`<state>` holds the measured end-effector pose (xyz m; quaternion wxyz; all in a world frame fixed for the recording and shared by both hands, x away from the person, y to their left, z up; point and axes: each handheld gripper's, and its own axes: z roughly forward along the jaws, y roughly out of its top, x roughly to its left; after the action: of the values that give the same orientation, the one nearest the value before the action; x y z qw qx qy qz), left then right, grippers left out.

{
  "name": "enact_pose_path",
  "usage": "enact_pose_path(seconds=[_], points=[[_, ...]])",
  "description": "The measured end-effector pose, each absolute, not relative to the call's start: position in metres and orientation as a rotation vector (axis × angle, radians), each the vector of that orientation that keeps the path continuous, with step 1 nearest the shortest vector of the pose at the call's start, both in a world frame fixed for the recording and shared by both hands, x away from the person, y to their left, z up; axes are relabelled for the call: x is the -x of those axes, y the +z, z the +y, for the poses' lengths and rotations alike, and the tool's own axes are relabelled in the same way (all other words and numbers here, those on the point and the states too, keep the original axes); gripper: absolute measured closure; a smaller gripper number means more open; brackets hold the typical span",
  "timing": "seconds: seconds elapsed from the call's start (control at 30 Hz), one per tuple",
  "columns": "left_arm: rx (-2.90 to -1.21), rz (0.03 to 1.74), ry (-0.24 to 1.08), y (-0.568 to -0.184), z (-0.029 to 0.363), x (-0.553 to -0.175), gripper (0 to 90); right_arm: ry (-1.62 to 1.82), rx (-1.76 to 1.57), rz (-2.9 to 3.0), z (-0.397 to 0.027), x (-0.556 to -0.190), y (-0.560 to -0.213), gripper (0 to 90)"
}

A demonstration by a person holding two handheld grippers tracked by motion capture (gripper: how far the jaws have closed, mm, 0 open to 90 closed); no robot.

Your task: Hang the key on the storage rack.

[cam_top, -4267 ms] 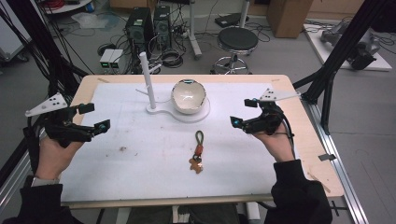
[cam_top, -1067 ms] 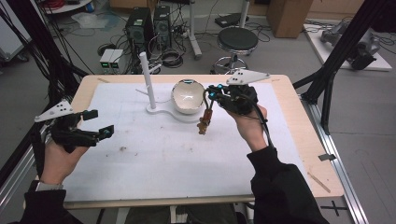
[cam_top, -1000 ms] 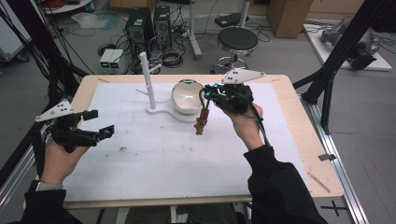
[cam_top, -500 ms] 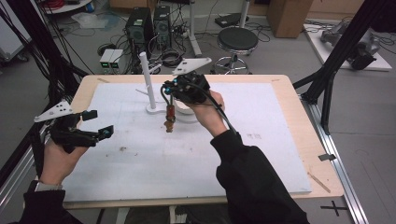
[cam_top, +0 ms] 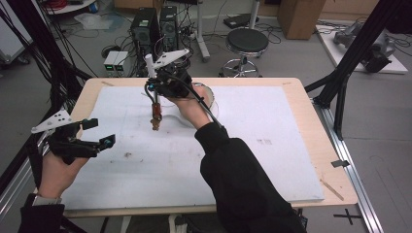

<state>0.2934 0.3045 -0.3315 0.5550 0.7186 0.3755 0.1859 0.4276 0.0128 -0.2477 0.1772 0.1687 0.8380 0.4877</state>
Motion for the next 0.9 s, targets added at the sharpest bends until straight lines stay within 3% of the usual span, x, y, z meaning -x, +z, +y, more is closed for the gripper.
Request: enact_pose_path(seconds=[0.43, 0.9], points=[[-1.727, 0.910, 0.462, -0.338, 0.294, -0.289, 1.7, 1.295, -0.601, 2.409, 0.035, -0.467, -0.281, 84.7], [-1.704, 0.903, 0.472, -0.332, 0.300, -0.284, 1.7, 1.238, -0.696, 2.402, 0.036, -0.482, -0.300, 83.3]])
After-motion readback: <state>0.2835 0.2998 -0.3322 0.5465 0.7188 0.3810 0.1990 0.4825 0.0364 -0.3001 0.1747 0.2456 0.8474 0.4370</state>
